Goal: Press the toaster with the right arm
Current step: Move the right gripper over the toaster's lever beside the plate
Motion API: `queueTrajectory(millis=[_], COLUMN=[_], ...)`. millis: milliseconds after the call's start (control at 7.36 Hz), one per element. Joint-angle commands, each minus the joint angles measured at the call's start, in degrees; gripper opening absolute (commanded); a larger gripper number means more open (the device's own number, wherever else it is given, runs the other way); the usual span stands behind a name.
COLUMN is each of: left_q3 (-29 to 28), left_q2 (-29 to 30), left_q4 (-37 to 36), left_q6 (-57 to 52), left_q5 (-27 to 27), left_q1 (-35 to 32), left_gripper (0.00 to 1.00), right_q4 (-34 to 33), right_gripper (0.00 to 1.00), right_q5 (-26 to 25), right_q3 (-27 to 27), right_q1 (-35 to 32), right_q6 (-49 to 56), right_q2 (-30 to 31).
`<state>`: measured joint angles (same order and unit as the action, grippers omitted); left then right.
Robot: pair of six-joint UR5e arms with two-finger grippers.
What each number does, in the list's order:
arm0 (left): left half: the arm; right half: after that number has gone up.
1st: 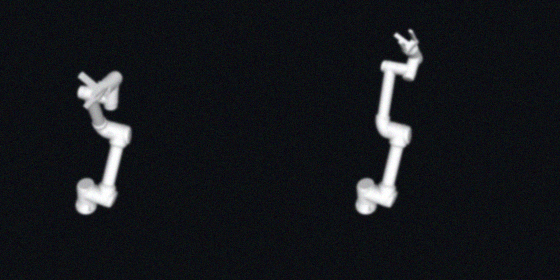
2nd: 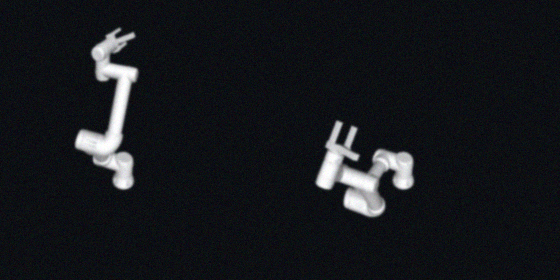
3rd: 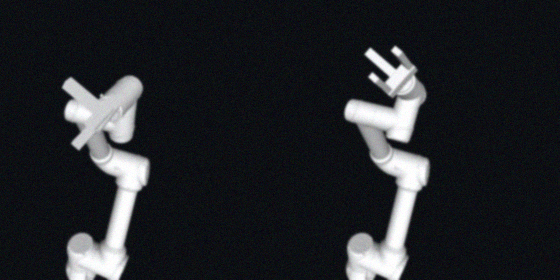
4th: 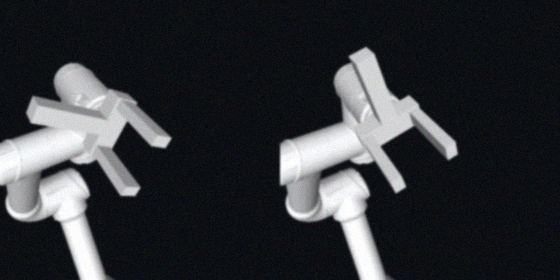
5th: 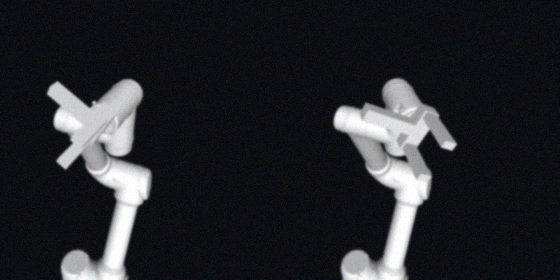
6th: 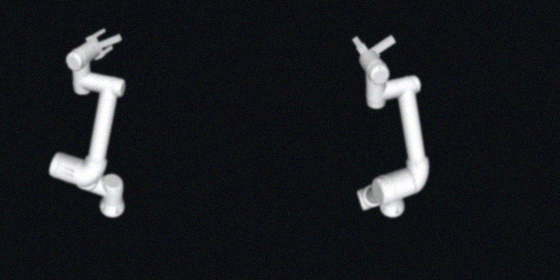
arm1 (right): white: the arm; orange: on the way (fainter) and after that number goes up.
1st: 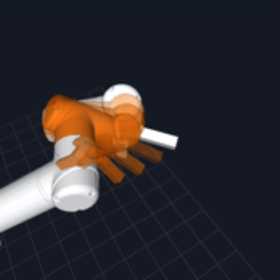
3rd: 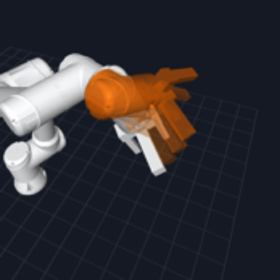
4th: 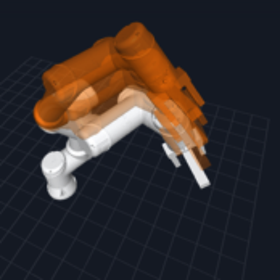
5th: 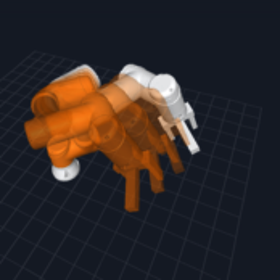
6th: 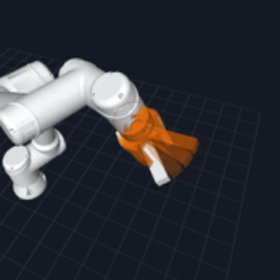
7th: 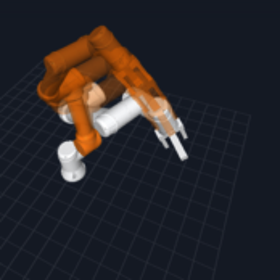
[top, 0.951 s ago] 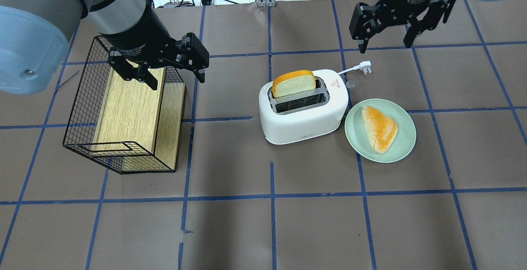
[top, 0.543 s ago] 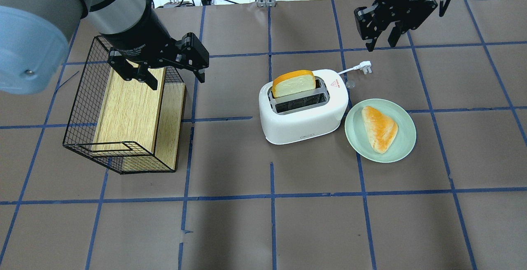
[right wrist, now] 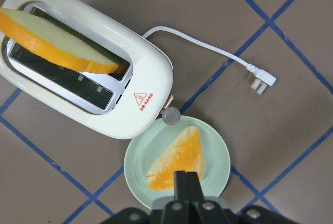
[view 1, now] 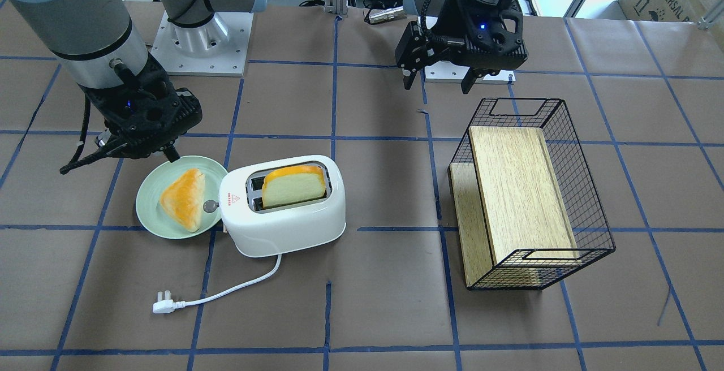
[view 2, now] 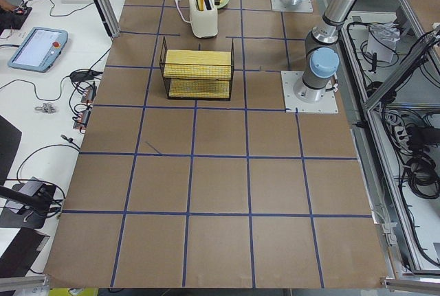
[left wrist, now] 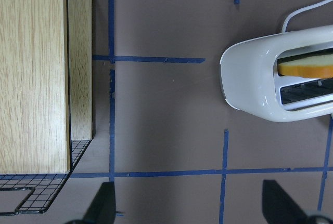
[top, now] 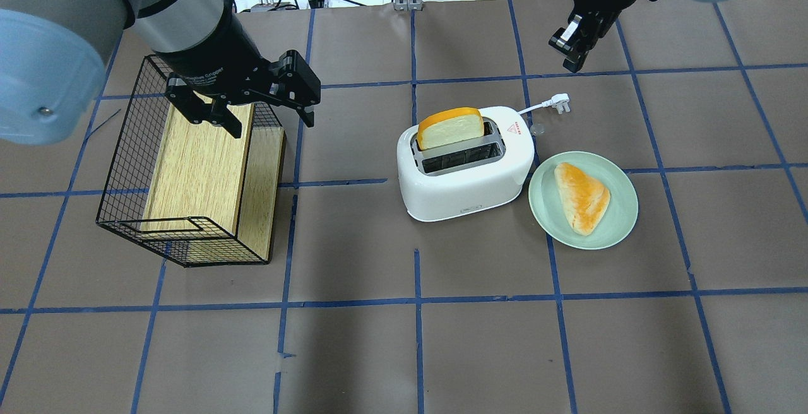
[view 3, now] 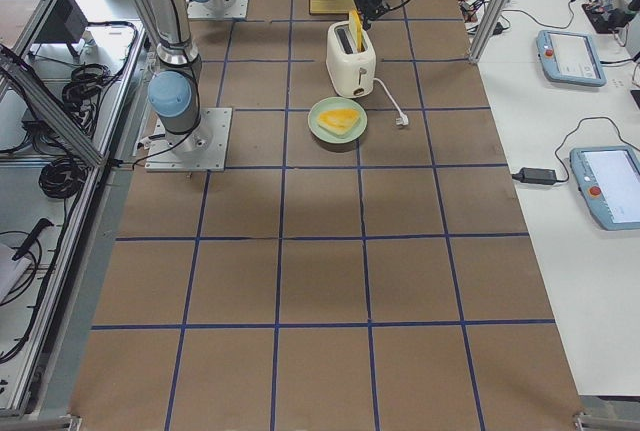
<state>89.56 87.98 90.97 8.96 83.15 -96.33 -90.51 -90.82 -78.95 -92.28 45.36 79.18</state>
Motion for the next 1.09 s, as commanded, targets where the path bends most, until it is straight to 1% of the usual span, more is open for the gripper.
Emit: queueTrajectory(millis=[0, 272, 407, 679, 951], left_q3=[0.0, 0.0, 0.0, 0.0, 0.0], left_q2=[0.0, 0.0, 0.0, 0.0, 0.0], left_q4=[0.0, 0.0, 0.0, 0.0, 0.0], left_q6=[0.0, 0.0, 0.0, 0.0, 0.0], left_q5=[0.0, 0.0, 0.0, 0.0, 0.0], left_q1=[0.0, 0.0, 0.0, 0.0, 0.0], left_gripper=[1.00, 1.00, 1.00, 1.00, 1.00], right_q4=[-3.9, -4.8, -4.8, -4.8, -9.8], right_gripper=[0.07, 0.08, 0.08, 0.07, 0.07], right_q5=[1.2, 1.1, 1.2, -0.6, -1.1], right_q3=[-0.8, -1.2, -1.5, -4.5, -8.0], right_q1=[0.7, 0.5, 0.4, 0.2, 0.2], right_q6=[16.2, 30.0, 32.7, 38.0, 46.1], right_q2=[-1.5, -3.1, -3.4, -3.1, -3.2])
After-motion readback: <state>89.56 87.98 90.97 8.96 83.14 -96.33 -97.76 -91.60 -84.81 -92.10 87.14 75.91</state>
